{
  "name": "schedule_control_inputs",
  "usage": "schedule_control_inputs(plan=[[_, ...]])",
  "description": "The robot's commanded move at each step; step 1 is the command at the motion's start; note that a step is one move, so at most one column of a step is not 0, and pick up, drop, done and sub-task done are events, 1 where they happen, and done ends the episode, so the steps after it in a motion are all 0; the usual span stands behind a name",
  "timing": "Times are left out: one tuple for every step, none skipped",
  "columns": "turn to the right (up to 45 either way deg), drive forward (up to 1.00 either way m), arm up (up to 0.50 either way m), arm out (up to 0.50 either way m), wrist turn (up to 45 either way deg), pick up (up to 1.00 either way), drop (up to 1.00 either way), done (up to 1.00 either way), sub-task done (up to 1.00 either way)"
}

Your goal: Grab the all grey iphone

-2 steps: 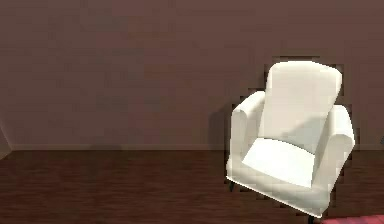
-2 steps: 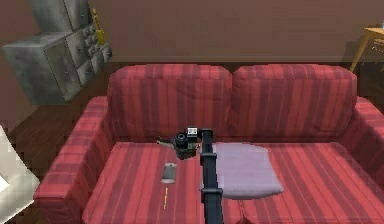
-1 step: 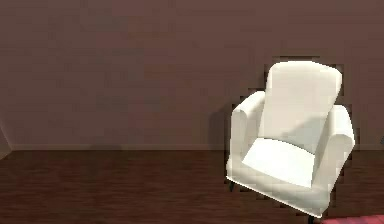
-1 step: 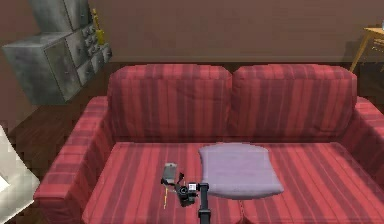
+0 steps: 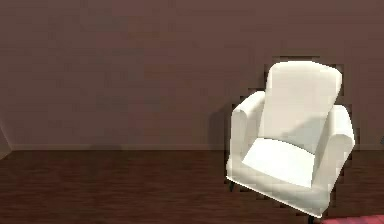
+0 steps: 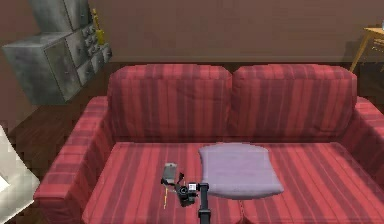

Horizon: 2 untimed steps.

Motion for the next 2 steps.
schedule_control_inputs(plan=[[0.0,0.0,0.1,0.0,0.0,0.0,0.0,0.0,0.0],[0.0,0.0,0.0,0.0,0.0,0.0,0.0,1.0,0.0]])
